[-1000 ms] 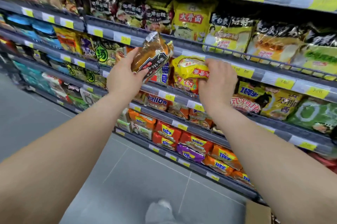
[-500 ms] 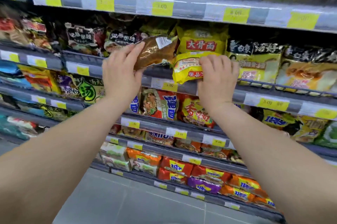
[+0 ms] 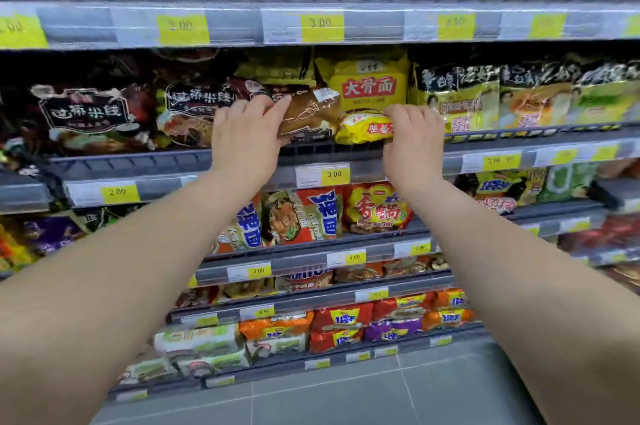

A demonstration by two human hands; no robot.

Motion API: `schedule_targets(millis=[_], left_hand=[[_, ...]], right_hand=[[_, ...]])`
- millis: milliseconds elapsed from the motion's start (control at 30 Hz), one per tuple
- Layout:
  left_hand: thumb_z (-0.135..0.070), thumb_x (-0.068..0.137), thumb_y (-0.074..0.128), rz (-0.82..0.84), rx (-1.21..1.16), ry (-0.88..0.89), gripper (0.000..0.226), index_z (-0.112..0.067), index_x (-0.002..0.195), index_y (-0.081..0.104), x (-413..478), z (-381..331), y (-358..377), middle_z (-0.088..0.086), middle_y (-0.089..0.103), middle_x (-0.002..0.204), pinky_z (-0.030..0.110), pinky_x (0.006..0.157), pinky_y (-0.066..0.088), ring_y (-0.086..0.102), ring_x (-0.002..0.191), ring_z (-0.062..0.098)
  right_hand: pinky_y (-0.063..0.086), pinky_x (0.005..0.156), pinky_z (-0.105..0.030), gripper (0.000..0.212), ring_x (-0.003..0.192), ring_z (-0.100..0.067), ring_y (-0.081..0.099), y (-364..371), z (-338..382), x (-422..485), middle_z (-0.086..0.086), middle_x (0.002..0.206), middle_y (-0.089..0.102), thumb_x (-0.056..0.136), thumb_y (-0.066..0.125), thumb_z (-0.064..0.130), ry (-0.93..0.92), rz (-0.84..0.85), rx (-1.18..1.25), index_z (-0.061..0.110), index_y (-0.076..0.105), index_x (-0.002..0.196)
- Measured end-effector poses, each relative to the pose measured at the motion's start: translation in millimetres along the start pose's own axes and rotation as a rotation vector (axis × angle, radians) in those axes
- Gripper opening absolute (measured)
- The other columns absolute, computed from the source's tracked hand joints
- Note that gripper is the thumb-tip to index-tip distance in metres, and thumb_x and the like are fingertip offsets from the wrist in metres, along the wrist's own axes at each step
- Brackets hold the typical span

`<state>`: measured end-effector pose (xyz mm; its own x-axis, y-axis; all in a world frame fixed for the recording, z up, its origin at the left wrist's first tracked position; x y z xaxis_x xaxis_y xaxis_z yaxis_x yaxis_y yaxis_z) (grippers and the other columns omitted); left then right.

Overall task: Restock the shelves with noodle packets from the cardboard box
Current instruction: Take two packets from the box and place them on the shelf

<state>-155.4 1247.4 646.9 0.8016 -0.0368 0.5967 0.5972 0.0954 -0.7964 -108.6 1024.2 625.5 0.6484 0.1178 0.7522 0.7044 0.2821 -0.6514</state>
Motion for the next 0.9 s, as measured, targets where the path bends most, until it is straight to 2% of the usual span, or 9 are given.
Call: schedule_targets(millis=[100,200,300,433,500,567,667,767,900], left_hand=[[-0.037,0.091,0.057,0.058,0.017,0.048,0.054,-0.026,0.14,0.039,20.4,9.3,-6.0,0.008,0.057,0.123,0.042,0.088,0.036,0.055,0.109,0.034],[-0.035,0.094,0.053,0.112,-0.004,0.048,0.046,-0.028,0.138,0.04,31.9,16.2,-4.8,0.009,0.059,0.123,0.044,0.098,0.029,0.051,0.115,0.033],[-0.029,0.089,0.062,-0.004,0.003,0.066,0.05,-0.024,0.135,0.045,23.8,15.9,4.3,0.009,0.055,0.127,0.048,0.101,0.024,0.042,0.122,0.034],[-0.003,0.075,0.064,-0.421,0.015,0.173,0.031,-0.018,0.102,0.065,3.3,3.9,15.6,0.007,0.06,0.091,0.035,0.069,0.026,0.048,0.083,0.029],[0.002,0.076,0.055,-0.402,-0.002,0.225,0.03,-0.015,0.098,0.067,-4.0,-0.4,24.8,0.008,0.059,0.085,0.033,0.064,0.022,0.052,0.074,0.029],[0.002,0.077,0.052,-0.323,-0.004,0.173,0.036,-0.014,0.107,0.065,-7.1,-2.0,34.6,0.009,0.061,0.093,0.033,0.065,0.025,0.056,0.078,0.03],[-0.013,0.083,0.058,-0.225,0.01,0.054,0.038,-0.018,0.121,0.058,-7.7,-6.3,40.0,0.008,0.058,0.115,0.04,0.076,0.038,0.055,0.095,0.031],[-0.035,0.091,0.048,-0.158,0.005,-0.007,0.042,-0.022,0.131,0.05,-1.2,-11.2,38.4,0.008,0.051,0.13,0.048,0.088,0.039,0.047,0.11,0.032],[-0.044,0.092,0.044,-0.118,-0.02,-0.007,0.046,-0.023,0.133,0.048,8.7,-13.8,39.4,0.008,0.051,0.132,0.047,0.08,0.044,0.045,0.109,0.033]], right_hand=[[0.03,0.09,-0.046,0.045,0.107,-0.043,0.047,-8.0,1.3,18.3,-0.021,0.11,0.059,0.066,0.053,-0.009,0.006,0.017,-0.106,0.008,0.064,0.106],[0.025,0.09,-0.046,0.047,0.106,-0.041,0.041,-15.4,5.9,28.2,-0.023,0.116,0.048,0.071,0.049,-0.006,0.066,-0.005,-0.156,0.012,0.06,0.112],[0.027,0.085,-0.043,0.05,0.098,-0.038,0.044,-7.4,13.2,20.1,-0.021,0.109,0.048,0.072,0.046,-0.007,0.164,-0.089,-0.154,0.01,0.053,0.118],[0.032,0.081,-0.039,0.033,0.091,-0.032,0.038,13.1,16.9,-5.5,-0.018,0.094,0.049,0.066,0.054,-0.009,0.331,-0.224,0.034,0.001,0.052,0.097],[0.032,0.084,-0.04,0.022,0.094,-0.028,0.03,19.0,19.0,-15.4,-0.02,0.095,0.047,0.073,0.057,-0.006,0.336,-0.233,0.151,0.0,0.05,0.093],[0.036,0.086,-0.044,0.014,0.097,-0.031,0.033,20.1,21.1,-16.0,-0.021,0.097,0.047,0.081,0.056,-0.001,0.311,-0.224,0.271,-0.001,0.05,0.094],[0.04,0.095,-0.045,0.026,0.108,-0.035,0.043,21.4,20.4,-7.8,-0.02,0.112,0.047,0.088,0.055,0.011,0.223,-0.153,0.349,-0.002,0.051,0.11],[0.027,0.108,-0.052,0.052,0.128,-0.036,0.033,30.5,18.7,7.3,-0.02,0.135,0.04,0.092,0.053,0.032,0.121,0.037,0.261,0.004,0.041,0.134],[0.027,0.106,-0.059,0.069,0.133,-0.037,0.027,39.8,22.0,29.0,-0.013,0.15,0.029,0.092,0.045,0.049,0.068,0.242,0.145,0.014,0.024,0.147]])
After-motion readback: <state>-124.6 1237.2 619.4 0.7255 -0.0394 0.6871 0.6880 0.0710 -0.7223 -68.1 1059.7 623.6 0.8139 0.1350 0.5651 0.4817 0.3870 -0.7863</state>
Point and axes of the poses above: each hand's wrist, its own x-axis towards the middle knuckle, its own y-axis out of the palm, z = x × y, the point moved 1 cm from there along x, towards the middle knuckle
